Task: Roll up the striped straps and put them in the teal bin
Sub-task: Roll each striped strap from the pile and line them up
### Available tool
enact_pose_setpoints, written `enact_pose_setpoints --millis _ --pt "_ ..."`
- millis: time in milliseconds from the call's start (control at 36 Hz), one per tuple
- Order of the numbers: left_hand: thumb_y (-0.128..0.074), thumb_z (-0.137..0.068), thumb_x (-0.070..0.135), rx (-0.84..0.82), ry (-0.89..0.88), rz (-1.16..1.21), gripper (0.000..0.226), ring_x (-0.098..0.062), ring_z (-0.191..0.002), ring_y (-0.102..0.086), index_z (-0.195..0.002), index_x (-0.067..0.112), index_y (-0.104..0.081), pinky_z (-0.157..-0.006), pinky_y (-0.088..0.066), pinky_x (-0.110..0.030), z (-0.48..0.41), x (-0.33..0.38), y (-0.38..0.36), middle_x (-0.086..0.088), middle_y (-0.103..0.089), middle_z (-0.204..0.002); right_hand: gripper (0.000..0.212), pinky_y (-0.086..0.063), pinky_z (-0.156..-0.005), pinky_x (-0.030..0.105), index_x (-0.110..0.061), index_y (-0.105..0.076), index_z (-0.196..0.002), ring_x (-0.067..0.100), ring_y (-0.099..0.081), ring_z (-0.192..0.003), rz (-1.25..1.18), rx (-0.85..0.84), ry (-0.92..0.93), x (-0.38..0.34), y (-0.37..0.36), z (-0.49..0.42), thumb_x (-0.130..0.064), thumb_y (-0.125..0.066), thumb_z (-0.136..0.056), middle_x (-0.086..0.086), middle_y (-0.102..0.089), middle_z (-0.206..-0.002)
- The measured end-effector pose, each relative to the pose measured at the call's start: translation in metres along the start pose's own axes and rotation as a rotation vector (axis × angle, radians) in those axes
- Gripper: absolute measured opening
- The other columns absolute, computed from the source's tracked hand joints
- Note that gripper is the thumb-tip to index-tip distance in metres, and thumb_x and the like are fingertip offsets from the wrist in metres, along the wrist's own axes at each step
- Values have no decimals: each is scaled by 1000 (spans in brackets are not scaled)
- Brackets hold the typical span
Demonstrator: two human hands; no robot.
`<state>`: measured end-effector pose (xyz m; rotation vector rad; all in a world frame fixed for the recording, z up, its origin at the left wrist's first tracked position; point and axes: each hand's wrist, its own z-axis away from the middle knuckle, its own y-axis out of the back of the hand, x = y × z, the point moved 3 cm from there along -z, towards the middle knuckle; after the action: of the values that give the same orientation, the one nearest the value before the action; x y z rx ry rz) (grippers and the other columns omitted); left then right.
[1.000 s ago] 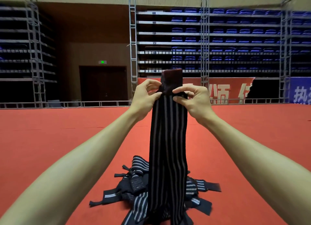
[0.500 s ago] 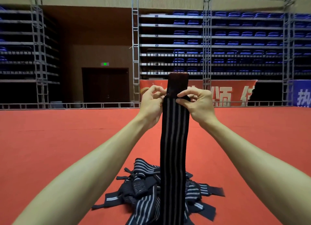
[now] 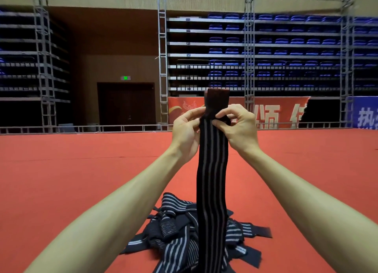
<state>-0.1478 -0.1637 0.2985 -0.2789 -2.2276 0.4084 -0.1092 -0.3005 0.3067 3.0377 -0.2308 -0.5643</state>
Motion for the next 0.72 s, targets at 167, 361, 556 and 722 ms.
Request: enact_pose_setpoints --millis 167,361,556,722 --pt "-55 -98 0 39 -62 -67 15 -26 -99 -66 -105 5 -67 -93 -54 -43 4 -2 2 -13 -69 -103 20 -41 -70 7 -14 -71 -79 -7 -54 -77 -5 0 -12 -1 -4 1 0 -84 -71 -4 -56 -91" --pt "-51 -94 -14 99 -131 -188 27 -31 -110 -64 -105 9 -60 -98 -54 -43 -1 -1 10 -13 -66 -108 28 -49 -80 13 -28 -70 -87 11 -63 -97 -106 -72 -39 3 -9 3 1 -70 -88 -12 -55 -108" --pt "-50 -94 -15 50 -128 -209 26 -24 -88 -65 -93 11 -55 -86 -55 -41 -3 -3 16 -8 -66 -92 30 -57 -86 29 -22 -68 -103 11 -69 -95 -233 -203 -99 9 -10 12 5 -61 -93 -11 -69 -103" --pt "-50 -97 -7 -92 -201 -426 25 -15 -92 -61 -103 17 -51 -84 -52 -37 3 -5 16 -6 -61 -100 27 -53 -87 21 -13 -69 -102 1 -66 -95 -275 -142 -89 7 -9 13 10 -58 -92 -7 -69 -99"
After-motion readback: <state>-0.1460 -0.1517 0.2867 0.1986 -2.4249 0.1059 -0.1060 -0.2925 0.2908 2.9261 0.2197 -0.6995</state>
